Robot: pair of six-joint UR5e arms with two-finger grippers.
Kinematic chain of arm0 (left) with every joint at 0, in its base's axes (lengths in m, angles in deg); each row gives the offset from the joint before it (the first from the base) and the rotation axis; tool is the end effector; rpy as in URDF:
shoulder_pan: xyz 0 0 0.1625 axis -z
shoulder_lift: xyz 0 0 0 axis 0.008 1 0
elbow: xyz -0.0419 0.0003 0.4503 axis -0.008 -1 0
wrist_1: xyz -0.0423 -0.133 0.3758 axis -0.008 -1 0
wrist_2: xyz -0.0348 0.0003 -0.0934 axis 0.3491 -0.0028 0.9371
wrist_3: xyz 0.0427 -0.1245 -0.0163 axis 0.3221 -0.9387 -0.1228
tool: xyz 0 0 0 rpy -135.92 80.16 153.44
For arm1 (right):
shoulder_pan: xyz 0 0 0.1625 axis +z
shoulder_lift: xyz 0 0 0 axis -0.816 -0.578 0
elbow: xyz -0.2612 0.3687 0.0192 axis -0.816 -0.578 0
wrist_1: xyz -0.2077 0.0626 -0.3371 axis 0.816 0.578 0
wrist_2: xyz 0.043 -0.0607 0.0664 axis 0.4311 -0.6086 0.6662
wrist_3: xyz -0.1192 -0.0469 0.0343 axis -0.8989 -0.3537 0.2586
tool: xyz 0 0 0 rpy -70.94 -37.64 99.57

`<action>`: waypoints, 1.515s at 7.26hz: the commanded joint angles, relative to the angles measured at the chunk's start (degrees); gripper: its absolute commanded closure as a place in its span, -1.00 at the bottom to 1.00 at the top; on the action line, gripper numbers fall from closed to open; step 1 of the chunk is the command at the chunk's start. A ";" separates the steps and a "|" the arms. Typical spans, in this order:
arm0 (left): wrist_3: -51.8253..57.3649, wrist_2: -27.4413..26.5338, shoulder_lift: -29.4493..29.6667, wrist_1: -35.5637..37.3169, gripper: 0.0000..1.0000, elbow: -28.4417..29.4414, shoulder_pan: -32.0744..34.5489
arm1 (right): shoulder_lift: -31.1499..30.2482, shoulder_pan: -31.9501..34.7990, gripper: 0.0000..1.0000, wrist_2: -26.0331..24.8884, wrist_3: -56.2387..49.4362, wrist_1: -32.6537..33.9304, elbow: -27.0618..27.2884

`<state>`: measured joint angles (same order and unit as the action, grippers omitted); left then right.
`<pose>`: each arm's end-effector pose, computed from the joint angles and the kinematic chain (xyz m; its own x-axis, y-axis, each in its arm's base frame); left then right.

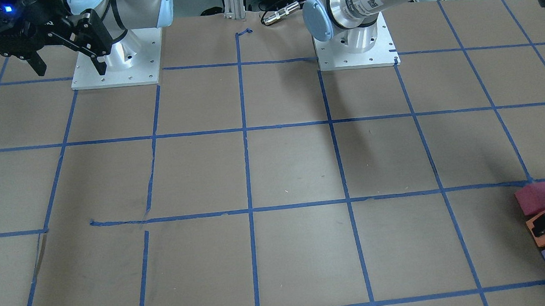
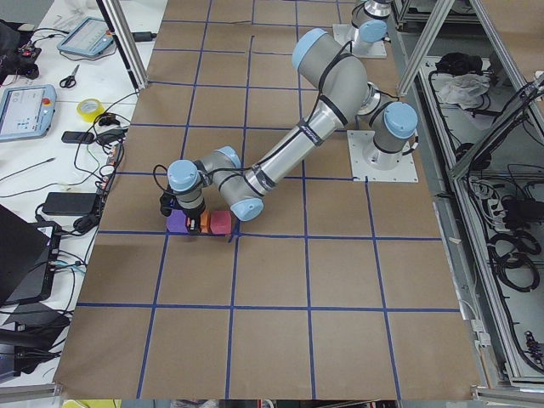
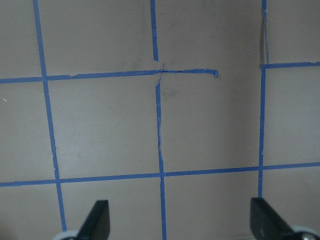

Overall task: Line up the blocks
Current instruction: 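Place the orange cube between the pink and purple cubes with the left gripper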

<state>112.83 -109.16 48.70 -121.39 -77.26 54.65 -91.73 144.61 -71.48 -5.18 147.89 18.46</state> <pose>0.3134 -0.6882 0.1752 -1.0000 0.0054 -0.0019 0.0055 0.9989 -0.0461 0.1286 -0.4377 0.5468 -0.9989 0.0361 0.0311 0.0364 0.9993 0.0095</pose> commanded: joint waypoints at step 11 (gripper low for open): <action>4.37 -0.02 -1.37 -0.70 -1.00 -0.51 -0.09 | 0.29 -0.01 -1.00 0.45 -1.12 -0.01 0.85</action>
<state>116.99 -109.16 47.97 -121.59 -77.85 54.57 -91.43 144.59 -71.13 -6.29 147.90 19.29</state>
